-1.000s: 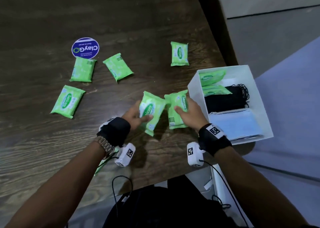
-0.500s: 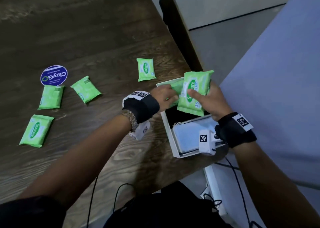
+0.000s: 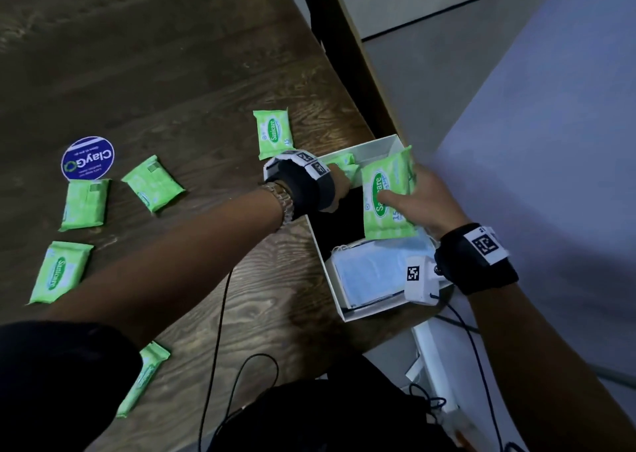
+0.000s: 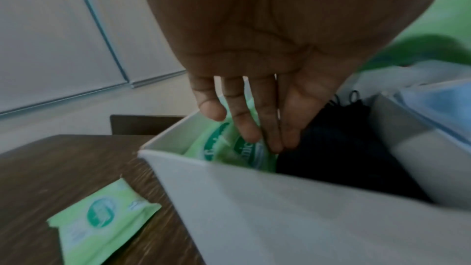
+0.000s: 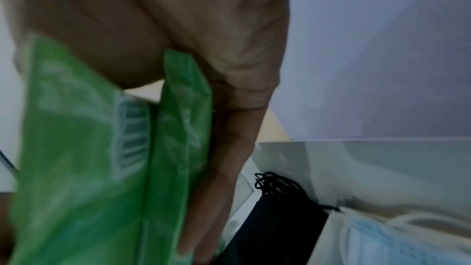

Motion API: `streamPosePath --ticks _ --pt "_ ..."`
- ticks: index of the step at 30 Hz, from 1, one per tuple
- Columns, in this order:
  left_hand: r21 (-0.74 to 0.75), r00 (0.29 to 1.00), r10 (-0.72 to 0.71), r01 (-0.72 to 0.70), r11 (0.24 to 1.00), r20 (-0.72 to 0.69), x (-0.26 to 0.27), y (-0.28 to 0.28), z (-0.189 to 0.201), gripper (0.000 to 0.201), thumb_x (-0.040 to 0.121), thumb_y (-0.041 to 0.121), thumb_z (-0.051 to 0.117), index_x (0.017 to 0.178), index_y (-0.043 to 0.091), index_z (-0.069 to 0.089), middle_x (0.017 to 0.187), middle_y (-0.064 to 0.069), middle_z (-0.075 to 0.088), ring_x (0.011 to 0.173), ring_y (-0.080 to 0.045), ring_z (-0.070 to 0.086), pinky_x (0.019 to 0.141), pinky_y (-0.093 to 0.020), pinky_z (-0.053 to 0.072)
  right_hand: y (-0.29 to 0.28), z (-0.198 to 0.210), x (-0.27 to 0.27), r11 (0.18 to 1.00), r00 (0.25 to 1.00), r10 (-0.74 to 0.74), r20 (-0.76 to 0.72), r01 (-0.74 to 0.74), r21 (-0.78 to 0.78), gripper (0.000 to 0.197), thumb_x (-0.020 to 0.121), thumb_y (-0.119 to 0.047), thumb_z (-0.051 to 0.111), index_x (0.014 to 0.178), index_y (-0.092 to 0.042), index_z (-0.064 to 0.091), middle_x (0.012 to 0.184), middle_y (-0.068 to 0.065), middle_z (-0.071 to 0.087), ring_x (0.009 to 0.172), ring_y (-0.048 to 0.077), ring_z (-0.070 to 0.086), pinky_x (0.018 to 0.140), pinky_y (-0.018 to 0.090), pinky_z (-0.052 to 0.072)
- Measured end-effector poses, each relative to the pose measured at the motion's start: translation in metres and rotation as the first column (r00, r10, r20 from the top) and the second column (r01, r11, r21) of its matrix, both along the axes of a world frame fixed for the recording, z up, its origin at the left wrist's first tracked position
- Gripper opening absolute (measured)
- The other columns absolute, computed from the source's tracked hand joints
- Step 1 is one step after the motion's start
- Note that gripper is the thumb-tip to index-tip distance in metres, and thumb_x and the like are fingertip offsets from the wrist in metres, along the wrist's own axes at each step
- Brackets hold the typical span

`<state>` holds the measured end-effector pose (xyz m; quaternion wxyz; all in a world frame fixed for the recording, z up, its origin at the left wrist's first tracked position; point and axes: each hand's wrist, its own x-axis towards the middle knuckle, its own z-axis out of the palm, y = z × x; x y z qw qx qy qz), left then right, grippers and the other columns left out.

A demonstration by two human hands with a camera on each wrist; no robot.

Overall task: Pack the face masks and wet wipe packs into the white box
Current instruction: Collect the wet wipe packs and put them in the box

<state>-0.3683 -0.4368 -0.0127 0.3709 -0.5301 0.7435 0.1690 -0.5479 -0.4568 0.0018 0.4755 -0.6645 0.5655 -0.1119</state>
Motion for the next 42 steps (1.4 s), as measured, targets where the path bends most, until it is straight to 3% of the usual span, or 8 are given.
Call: streamPosePath --ticks 5,11,16,22,25,30,35,42 --pt "-0.050 0.964 0.219 -0.229 0.972 -0.151 0.033 -0.002 0.015 0.025 0.087 0.022 0.054 0.102 0.021 0.074 0.107 0.001 0.071 0.093 -0.023 0.065 0.082 -0.027 0.051 -0.004 0.000 0.027 0.946 0.881 0.300 -0.367 -0.323 -0.001 0.053 0.069 -0.049 0.079 0.108 -0.018 0.060 0.103 -0.001 0.061 0.097 0.020 0.059 0.080 0.031 0.048" --pt "-0.123 0.905 0.350 -0.387 0.914 -0.242 0.042 0.008 0.024 0.010 0.076 0.014 0.060 0.073 0.008 0.068 0.073 -0.009 0.063 0.073 -0.030 0.065 0.071 -0.039 0.058 0.008 0.001 0.075 0.847 0.689 0.458 -0.562 -0.531 0.040 0.053 0.073 -0.045 0.077 0.109 -0.012 0.057 0.112 0.008 0.061 0.102 0.028 0.061 0.081 0.033 0.051" --pt "-0.224 0.767 0.462 -0.595 0.772 -0.445 0.056 0.025 0.012 0.018 0.076 0.009 0.061 0.087 0.008 0.075 0.088 -0.013 0.066 0.081 -0.034 0.067 0.073 -0.040 0.059 0.015 0.002 0.097 0.853 0.677 0.419 -0.605 -0.522 0.007 0.041 0.074 -0.037 0.076 0.096 -0.014 0.051 0.111 0.010 0.060 0.102 0.030 0.061 0.074 0.032 0.048" --pt "-0.182 0.643 0.447 -0.674 0.716 -0.622 0.073 0.049 0.000 0.028 0.074 0.009 0.059 0.097 0.011 0.073 0.104 -0.013 0.069 0.096 -0.033 0.064 0.079 -0.032 0.054 0.012 0.006 0.117 0.876 0.704 0.352 -0.617 -0.480 -0.047 0.044 0.073 -0.038 0.076 0.097 -0.015 0.048 0.113 0.011 0.059 0.102 0.032 0.062 0.070 0.032 0.046" --pt "-0.240 0.711 0.426 -0.631 0.738 -0.560 0.067 0.059 -0.001 0.019 0.072 0.015 0.059 0.087 0.007 0.068 0.098 -0.013 0.067 0.093 -0.034 0.063 0.071 -0.032 0.050 0.015 0.004 0.125 0.890 0.733 0.315 -0.603 -0.449 -0.081 0.041 0.073 -0.036 0.077 0.097 -0.014 0.051 0.111 0.012 0.061 0.101 0.034 0.063 0.072 0.033 0.049" --pt "-0.368 0.939 0.248 -0.324 0.871 -0.240 0.042 0.092 -0.007 0.032 0.077 0.038 0.064 0.103 0.021 0.068 0.110 -0.001 0.061 0.114 -0.023 0.048 0.109 -0.047 0.024 0.017 -0.001 0.129 0.898 0.755 0.285 -0.590 -0.425 -0.111 0.042 0.073 -0.046 0.076 0.089 -0.015 0.052 0.103 0.011 0.063 0.095 0.034 0.064 0.070 0.033 0.049" --pt "-0.159 0.893 0.290 -0.360 0.919 -0.344 0.013 0.116 -0.027 0.036 0.087 0.039 0.050 0.115 0.020 0.062 0.118 0.003 0.062 0.124 -0.020 0.044 0.116 -0.058 0.003 0.013 0.004 0.134 0.892 0.720 0.308 -0.622 -0.446 -0.075 0.038 0.075 -0.037 0.075 0.088 -0.012 0.049 0.100 0.009 0.059 0.091 0.031 0.060 0.066 0.032 0.043" --pt "-0.131 0.866 0.227 -0.314 0.941 -0.446 0.015 0.120 -0.022 0.035 0.085 0.034 0.052 0.115 0.020 0.061 0.112 -0.006 0.062 0.114 -0.026 0.050 0.106 -0.048 0.031 0.031 -0.003 0.142 0.925 0.771 0.251 -0.585 -0.369 -0.090 0.035 0.081 -0.034 0.074 0.092 -0.010 0.052 0.109 0.012 0.063 0.101 0.035 0.063 0.069 0.033 0.046"
